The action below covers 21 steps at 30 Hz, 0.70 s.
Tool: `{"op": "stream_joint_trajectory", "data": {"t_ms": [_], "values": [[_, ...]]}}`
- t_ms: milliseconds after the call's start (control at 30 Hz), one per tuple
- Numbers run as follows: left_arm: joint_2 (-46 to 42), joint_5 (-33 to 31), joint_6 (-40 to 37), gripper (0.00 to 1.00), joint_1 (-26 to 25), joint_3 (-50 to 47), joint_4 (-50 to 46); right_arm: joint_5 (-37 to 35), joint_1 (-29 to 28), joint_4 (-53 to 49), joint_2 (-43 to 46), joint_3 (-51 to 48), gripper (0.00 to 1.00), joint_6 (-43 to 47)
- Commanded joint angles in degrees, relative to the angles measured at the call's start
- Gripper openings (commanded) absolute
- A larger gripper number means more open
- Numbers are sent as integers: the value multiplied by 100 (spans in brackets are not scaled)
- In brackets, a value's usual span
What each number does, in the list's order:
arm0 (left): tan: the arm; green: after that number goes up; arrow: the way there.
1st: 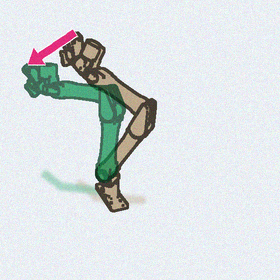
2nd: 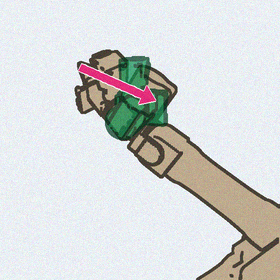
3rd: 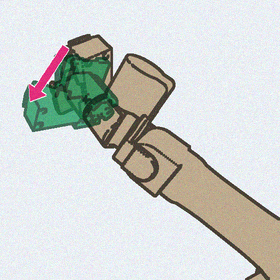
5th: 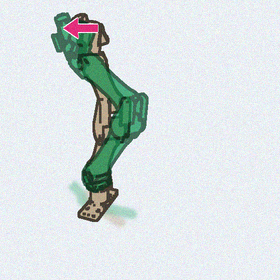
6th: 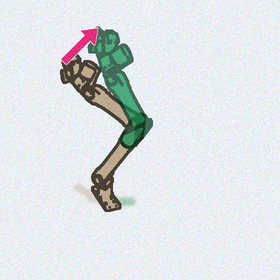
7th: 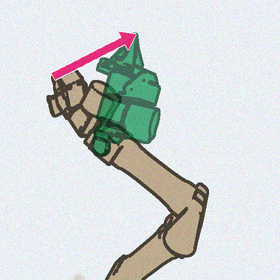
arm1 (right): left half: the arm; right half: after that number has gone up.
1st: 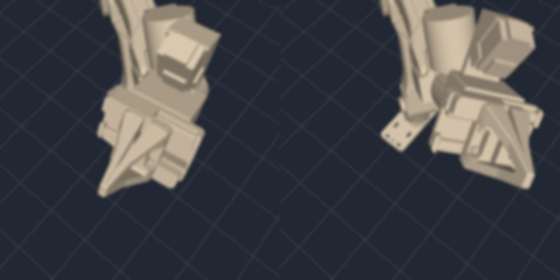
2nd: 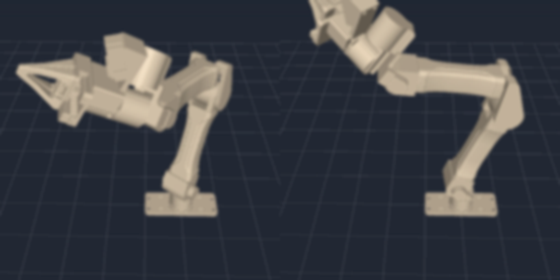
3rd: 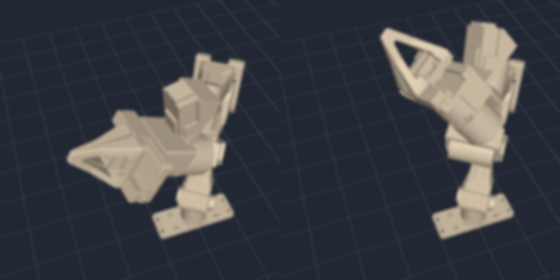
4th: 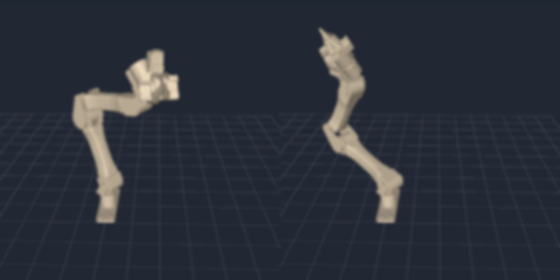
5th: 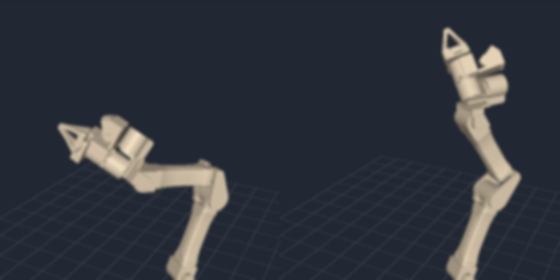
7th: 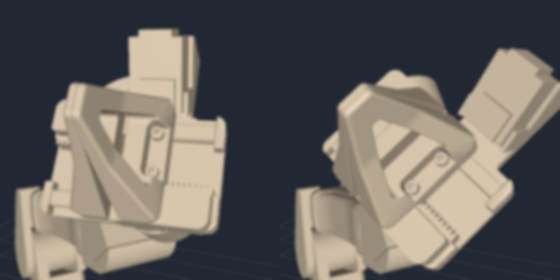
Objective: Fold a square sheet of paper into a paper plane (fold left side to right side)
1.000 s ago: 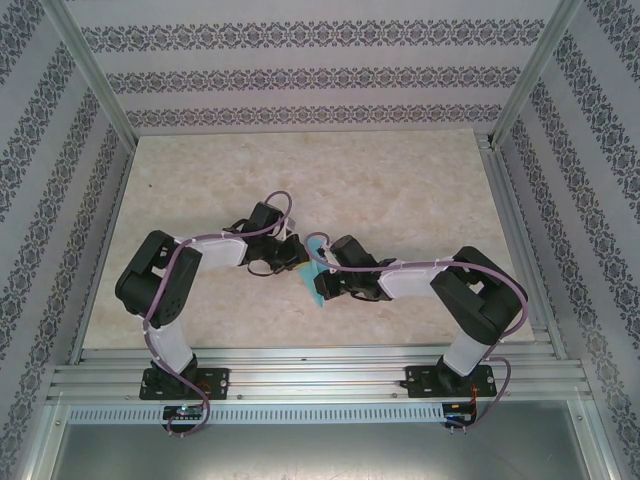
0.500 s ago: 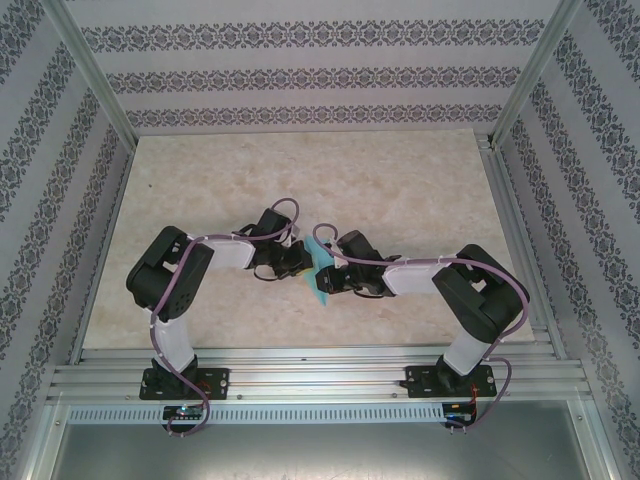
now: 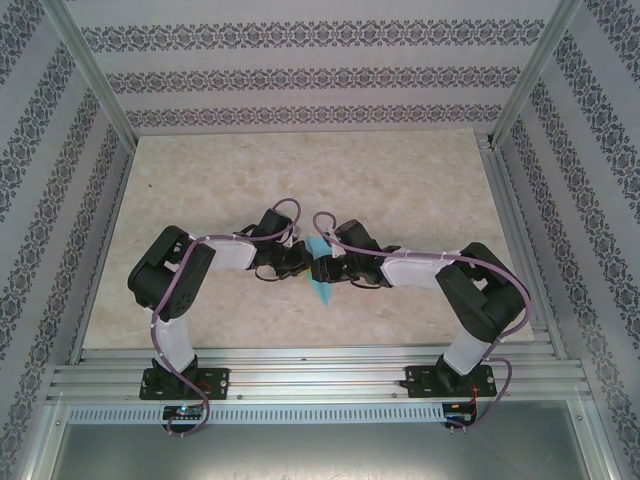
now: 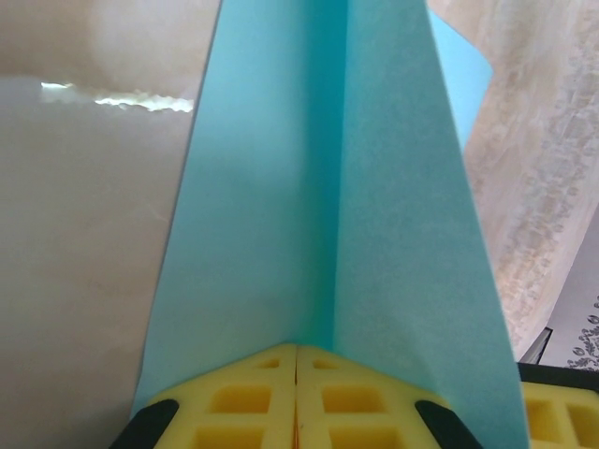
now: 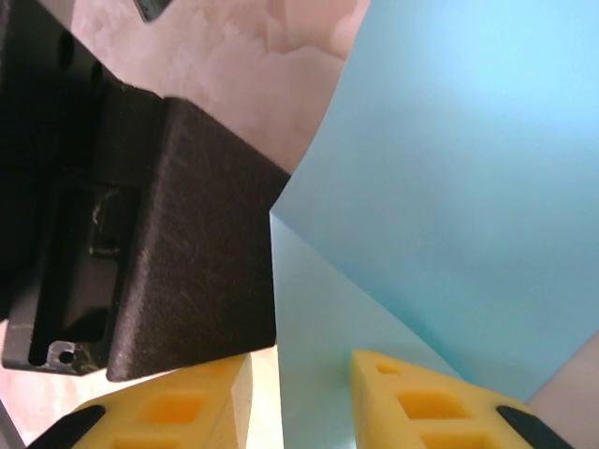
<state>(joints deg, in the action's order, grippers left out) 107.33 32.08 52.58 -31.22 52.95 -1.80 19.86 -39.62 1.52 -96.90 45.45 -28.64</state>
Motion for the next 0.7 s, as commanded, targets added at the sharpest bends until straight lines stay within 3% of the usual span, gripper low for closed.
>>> {"op": "stream_joint_trajectory", "data": {"t_ms": [0,133,467,667], "values": [[137,-257,-62,7,-77,23,-83,18,84,-46,-44,205,33,-9],[144,-263,-70,7,-77,24,-91,80,156,-81,-136,283,30,9],[122,-307,-106,7,-72,-11,-140,436,199,-1,-107,217,3,67],[-22,-399,-116,8,-69,-141,-185,679,335,140,-75,-39,0,92]]}}
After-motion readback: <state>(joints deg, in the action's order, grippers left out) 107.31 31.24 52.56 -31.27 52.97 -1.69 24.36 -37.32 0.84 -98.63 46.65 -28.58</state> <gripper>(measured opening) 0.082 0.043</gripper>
